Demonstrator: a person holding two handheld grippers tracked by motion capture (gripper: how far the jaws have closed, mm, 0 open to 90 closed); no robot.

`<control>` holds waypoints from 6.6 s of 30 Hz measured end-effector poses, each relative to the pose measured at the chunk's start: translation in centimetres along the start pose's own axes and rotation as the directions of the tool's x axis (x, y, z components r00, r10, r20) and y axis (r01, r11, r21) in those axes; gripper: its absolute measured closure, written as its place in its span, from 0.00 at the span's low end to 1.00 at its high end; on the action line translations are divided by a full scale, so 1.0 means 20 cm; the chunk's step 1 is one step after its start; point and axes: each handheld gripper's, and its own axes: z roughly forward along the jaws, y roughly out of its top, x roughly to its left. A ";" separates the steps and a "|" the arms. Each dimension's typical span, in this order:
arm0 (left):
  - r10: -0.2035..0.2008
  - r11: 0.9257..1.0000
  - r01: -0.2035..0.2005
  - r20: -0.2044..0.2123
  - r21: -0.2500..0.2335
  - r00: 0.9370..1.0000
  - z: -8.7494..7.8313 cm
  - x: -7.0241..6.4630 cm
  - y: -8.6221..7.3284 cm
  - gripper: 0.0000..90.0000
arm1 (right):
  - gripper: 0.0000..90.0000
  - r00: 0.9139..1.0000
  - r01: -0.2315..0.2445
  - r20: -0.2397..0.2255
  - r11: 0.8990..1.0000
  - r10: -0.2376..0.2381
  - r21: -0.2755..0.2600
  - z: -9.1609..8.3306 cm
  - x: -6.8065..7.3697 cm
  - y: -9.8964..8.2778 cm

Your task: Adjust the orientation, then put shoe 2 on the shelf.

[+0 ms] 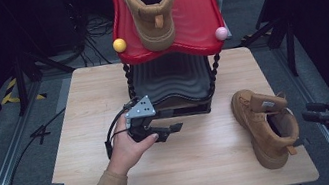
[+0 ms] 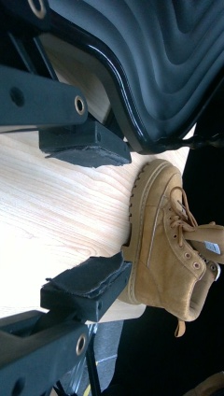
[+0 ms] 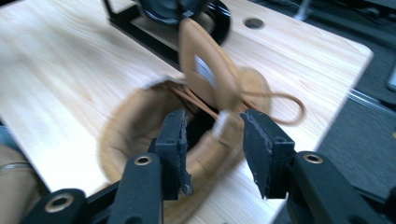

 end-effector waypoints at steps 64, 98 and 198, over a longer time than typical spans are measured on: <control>-0.002 1.000 0.002 -0.008 -0.012 1.000 -0.02 0.01 0.00 0.48 | 0.42 0.959 0.198 -0.277 0.837 -0.058 0.509 0.71 0.28 0.05; -0.031 0.999 0.030 -0.019 -0.024 0.999 -0.05 0.03 -0.01 0.48 | 0.85 0.989 0.130 -0.131 0.859 -0.074 0.496 0.65 0.30 0.05; -0.060 0.998 0.059 -0.044 -0.023 0.997 -0.23 0.00 -0.13 0.47 | 0.86 0.947 0.272 0.133 0.949 -0.293 0.158 0.28 0.60 2.05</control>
